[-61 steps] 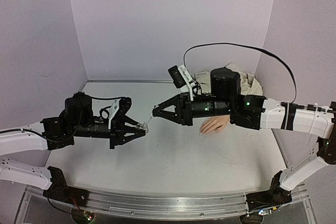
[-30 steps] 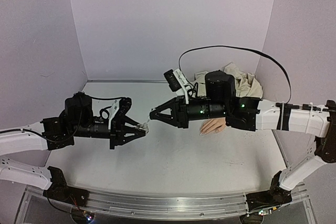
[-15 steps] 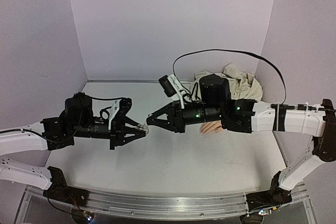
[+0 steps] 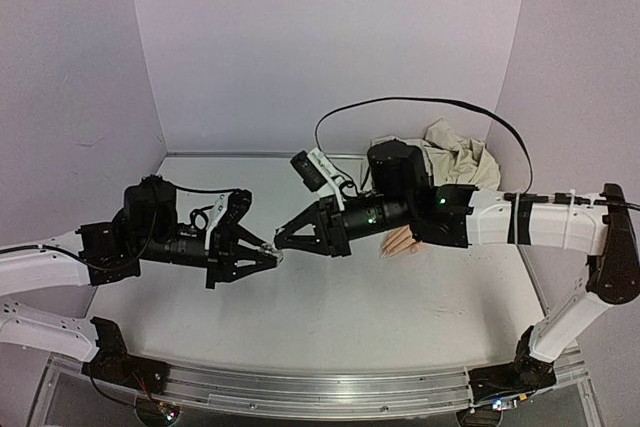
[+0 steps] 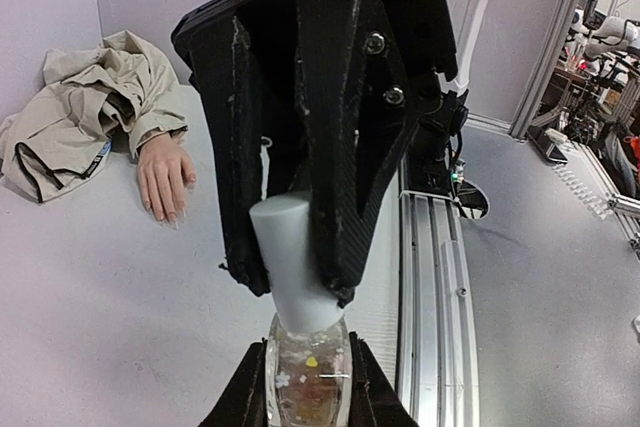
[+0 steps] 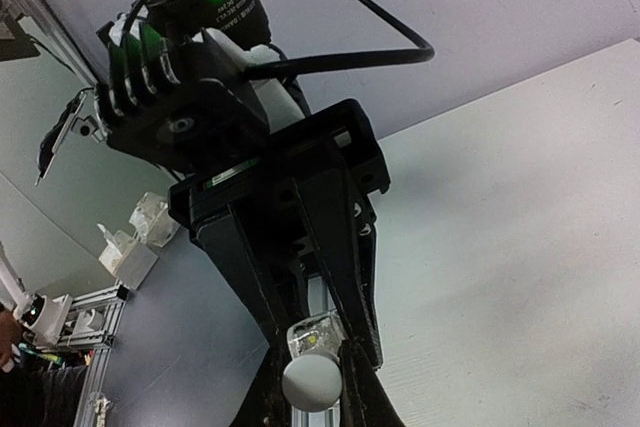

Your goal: Paint the nails

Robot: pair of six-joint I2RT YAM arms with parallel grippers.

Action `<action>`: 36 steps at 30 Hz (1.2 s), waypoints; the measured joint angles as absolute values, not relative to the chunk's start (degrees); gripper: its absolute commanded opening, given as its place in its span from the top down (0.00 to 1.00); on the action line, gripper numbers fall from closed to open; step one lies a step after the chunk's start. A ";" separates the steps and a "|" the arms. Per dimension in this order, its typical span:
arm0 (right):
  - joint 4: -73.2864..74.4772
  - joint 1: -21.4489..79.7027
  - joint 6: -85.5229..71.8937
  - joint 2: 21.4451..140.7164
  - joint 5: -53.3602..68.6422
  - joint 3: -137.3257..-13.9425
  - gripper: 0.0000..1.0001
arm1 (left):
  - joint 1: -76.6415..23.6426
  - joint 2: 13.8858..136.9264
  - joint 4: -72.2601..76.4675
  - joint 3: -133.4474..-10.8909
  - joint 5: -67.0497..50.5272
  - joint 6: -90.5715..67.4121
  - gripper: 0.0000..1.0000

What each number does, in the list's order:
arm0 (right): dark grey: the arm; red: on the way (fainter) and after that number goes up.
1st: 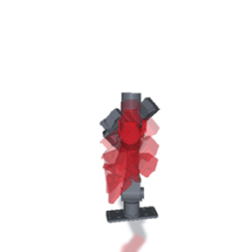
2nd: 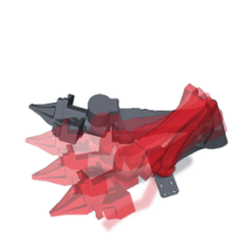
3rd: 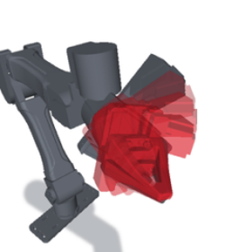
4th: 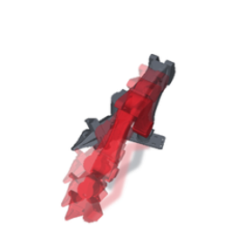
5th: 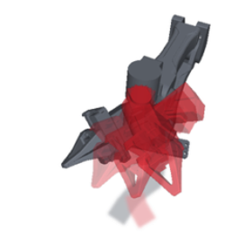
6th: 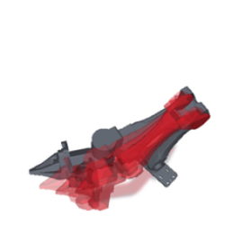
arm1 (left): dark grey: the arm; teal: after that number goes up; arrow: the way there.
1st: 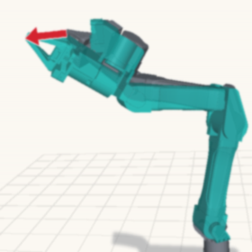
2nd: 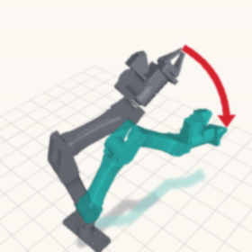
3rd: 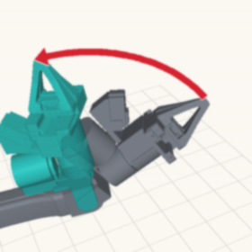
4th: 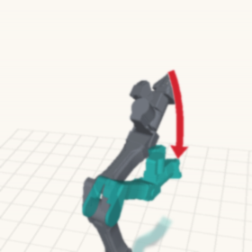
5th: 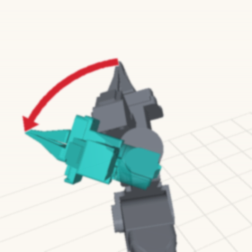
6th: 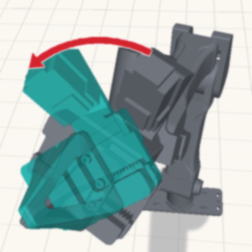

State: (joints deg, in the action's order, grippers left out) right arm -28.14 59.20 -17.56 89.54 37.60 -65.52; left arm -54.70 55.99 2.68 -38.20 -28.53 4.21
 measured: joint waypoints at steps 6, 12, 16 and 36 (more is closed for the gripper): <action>-27.07 57.98 -15.20 90.06 42.74 -66.70 1.00 | -55.00 55.88 3.05 -38.68 -28.69 2.98 1.00; -26.41 56.58 -14.83 91.05 41.95 -69.34 1.00 | -56.27 56.36 6.94 -38.68 -20.80 4.67 1.00; -25.08 55.13 -16.45 92.33 35.99 -71.68 1.00 | -56.31 60.51 13.17 -38.68 -12.05 8.16 1.00; -4.86 64.18 -41.06 103.26 -18.65 -90.28 0.63 | -57.76 78.59 34.02 -39.11 17.50 12.47 1.00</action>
